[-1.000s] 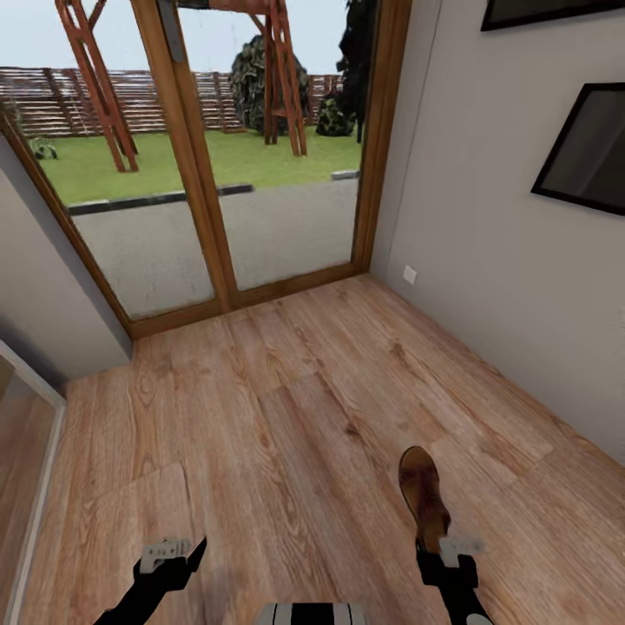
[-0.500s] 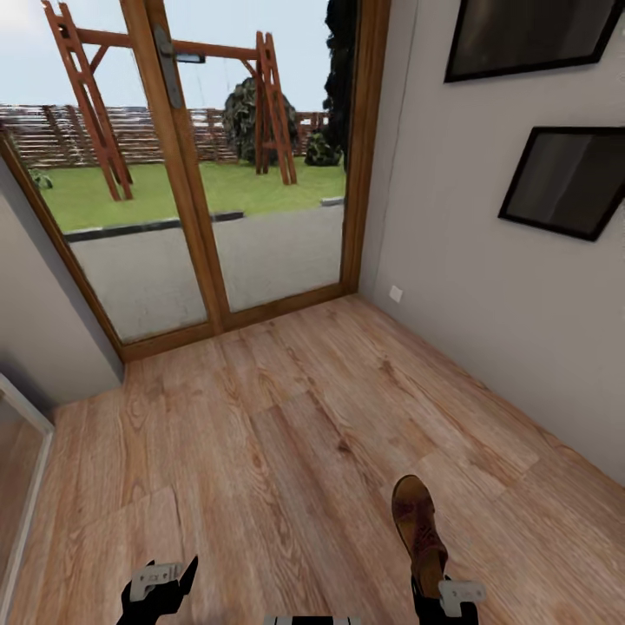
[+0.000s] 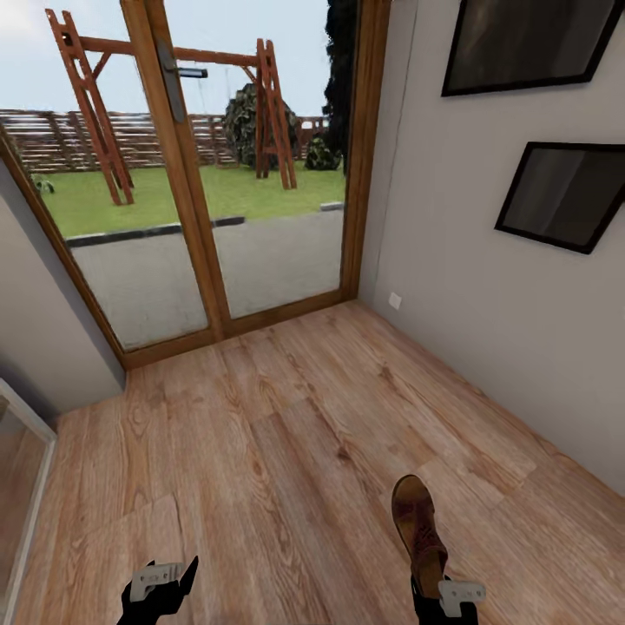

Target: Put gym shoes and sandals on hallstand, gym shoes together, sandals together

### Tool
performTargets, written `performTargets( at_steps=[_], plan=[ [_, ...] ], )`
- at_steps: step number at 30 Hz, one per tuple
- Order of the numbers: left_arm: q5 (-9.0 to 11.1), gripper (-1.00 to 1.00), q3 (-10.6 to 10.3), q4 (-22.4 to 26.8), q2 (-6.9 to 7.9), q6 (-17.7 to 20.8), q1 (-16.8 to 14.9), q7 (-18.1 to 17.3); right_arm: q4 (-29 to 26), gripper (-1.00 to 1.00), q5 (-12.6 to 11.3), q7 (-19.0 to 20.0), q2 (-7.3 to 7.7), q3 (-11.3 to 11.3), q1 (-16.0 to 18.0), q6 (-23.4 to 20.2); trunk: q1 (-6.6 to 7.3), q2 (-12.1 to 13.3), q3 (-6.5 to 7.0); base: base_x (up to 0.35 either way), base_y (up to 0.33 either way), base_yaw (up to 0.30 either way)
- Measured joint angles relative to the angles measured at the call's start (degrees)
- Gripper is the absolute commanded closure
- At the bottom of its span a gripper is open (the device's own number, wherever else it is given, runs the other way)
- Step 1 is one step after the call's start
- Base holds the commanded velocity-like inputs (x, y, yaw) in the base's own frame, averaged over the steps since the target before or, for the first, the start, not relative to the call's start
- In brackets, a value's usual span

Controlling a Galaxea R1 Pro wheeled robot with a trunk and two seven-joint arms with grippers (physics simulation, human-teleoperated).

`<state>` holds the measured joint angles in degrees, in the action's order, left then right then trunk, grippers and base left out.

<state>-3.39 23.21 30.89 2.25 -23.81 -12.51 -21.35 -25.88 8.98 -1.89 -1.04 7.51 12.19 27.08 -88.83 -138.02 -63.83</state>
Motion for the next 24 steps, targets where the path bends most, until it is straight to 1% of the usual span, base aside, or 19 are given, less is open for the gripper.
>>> performTargets(
  at_steps=[4, 7, 17, 24],
  plan=[
    [0.0, -1.00, 0.0, 0.0, 0.00, 0.0, 0.0, 0.0, 0.0, 1.00, 0.0, -0.1, 0.03, 0.0, 0.0, 0.0, 0.88, 1.6, 0.72, 0.000, 0.000, -0.006],
    [0.0, -1.00, 0.0, 0.0, -0.01, 0.0, 0.0, 0.0, 0.0, 1.00, -0.1, -0.2, 0.03, 0.0, 0.0, 0.0, 1.54, 2.8, 1.28, 0.000, 0.000, -0.106],
    [0.0, -1.00, 0.0, 0.0, 0.01, 0.0, 0.2, 0.0, 0.1, 1.00, -0.1, -0.3, 0.04, 0.0, 0.0, 0.0, 3.73, 6.8, 3.32, 0.000, 0.000, -0.220],
    [0.0, -1.00, 0.0, 0.0, -0.01, 0.0, 0.2, 0.0, 0.5, 1.00, -0.2, -0.3, 0.04, 0.1, 0.0, 0.0, 3.74, 6.8, 3.53, 0.000, 0.000, -0.249]
  ],
)
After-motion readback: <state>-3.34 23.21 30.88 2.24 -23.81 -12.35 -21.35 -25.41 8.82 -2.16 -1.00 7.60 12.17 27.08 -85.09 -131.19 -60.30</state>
